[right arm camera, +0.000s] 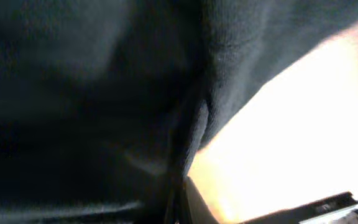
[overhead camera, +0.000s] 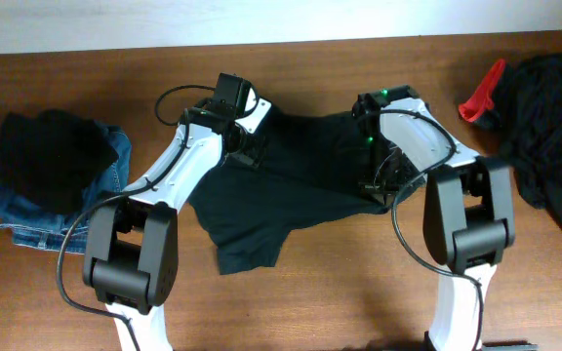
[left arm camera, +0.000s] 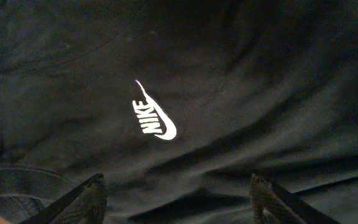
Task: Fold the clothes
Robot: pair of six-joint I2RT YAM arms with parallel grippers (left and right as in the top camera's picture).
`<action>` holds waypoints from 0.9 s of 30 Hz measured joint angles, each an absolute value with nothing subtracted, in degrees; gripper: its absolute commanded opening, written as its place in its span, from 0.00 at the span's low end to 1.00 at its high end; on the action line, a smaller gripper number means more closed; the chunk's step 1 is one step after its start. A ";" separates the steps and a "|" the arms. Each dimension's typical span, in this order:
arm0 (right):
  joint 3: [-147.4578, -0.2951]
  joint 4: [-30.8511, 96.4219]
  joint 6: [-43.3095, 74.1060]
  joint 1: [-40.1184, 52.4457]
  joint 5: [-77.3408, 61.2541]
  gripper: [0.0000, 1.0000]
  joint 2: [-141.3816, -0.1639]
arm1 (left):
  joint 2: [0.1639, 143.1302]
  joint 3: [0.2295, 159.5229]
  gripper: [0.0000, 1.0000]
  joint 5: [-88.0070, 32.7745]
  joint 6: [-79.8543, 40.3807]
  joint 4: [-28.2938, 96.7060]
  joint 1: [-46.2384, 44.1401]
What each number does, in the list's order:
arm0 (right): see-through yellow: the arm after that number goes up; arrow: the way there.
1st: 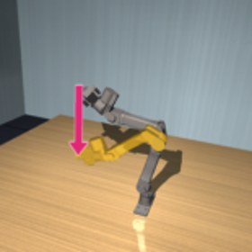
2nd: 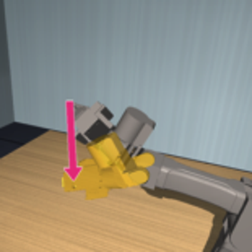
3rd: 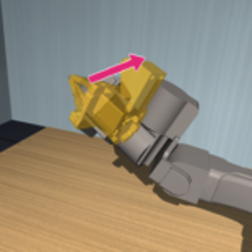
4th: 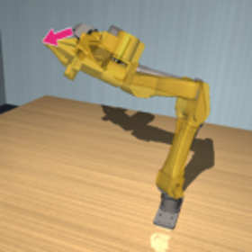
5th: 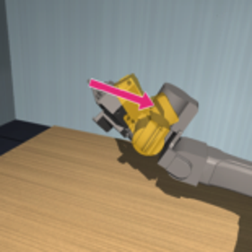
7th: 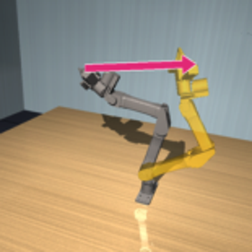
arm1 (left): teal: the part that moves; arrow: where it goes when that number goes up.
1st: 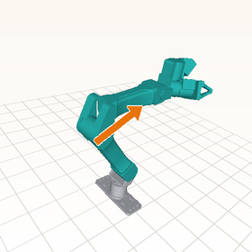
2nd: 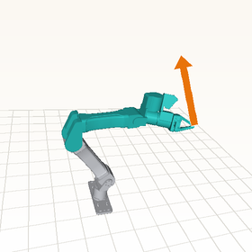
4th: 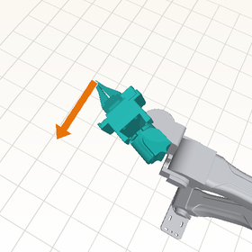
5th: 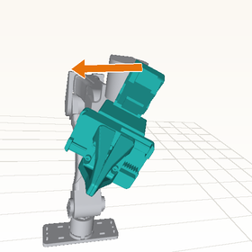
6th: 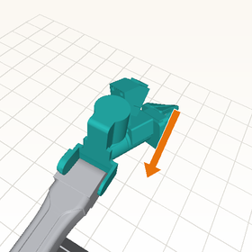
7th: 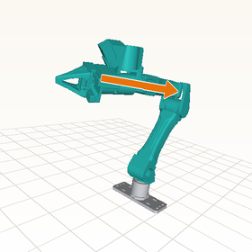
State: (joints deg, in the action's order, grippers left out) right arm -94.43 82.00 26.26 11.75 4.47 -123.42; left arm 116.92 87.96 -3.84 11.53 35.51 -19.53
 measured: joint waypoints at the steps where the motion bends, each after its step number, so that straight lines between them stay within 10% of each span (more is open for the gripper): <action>1: -94.50 82.83 26.11 11.86 4.64 0.05 -123.00 | 116.92 87.96 0.73 -3.84 11.53 35.48 -19.53; 27: -94.61 88.38 30.22 22.41 10.22 0.04 -116.31 | 116.92 87.96 0.73 -3.84 11.53 35.53 -19.53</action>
